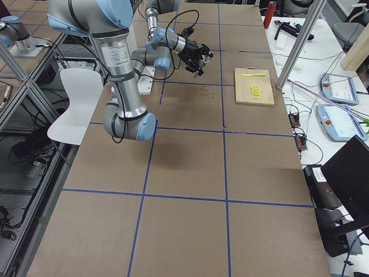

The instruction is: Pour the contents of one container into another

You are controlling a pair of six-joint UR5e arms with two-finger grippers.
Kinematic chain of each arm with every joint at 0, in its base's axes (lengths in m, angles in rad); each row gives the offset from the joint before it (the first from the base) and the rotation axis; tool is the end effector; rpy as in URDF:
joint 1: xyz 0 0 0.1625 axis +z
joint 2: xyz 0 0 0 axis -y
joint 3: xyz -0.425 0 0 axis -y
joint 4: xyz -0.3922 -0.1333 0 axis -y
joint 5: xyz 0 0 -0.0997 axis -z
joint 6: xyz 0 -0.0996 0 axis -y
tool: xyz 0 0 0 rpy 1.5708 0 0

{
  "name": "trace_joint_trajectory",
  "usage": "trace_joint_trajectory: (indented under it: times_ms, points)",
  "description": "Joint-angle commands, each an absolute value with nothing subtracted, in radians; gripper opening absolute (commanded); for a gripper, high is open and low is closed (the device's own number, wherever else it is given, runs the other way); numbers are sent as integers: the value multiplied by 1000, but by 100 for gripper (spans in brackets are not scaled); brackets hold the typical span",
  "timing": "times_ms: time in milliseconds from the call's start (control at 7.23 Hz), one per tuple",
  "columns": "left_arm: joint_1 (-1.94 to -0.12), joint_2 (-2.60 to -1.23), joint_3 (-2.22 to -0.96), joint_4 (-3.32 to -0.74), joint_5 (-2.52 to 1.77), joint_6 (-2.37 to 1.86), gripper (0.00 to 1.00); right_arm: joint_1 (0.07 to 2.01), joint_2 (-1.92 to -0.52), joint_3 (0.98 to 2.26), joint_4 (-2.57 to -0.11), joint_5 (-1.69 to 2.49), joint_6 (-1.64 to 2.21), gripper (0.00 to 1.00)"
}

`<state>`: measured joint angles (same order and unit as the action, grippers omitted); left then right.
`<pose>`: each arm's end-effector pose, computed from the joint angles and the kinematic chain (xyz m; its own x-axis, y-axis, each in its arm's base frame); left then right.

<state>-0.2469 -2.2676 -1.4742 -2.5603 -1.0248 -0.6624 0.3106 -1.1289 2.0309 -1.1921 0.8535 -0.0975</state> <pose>0.6138 -0.3455 0.1656 0.5504 0.5562 -0.6226 0.4525 0.4280 0.7823 -0.4395 -0.3498 0.1649 0.7996 -0.5310 -0.2804 0.3519 0.0359 0.9354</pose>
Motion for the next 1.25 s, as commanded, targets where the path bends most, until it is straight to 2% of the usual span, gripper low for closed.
trace_joint_trajectory:
  times_ms: [0,1107]
  points:
    - [-245,-2269,-1474,-2560,-1025,-663,0,308,-1129,2028,-1195,836,-123,0]
    - [-245,-2269,-1471,-2560,-1025,-663,0,282,-1127,2023,-1235,765,-166,0]
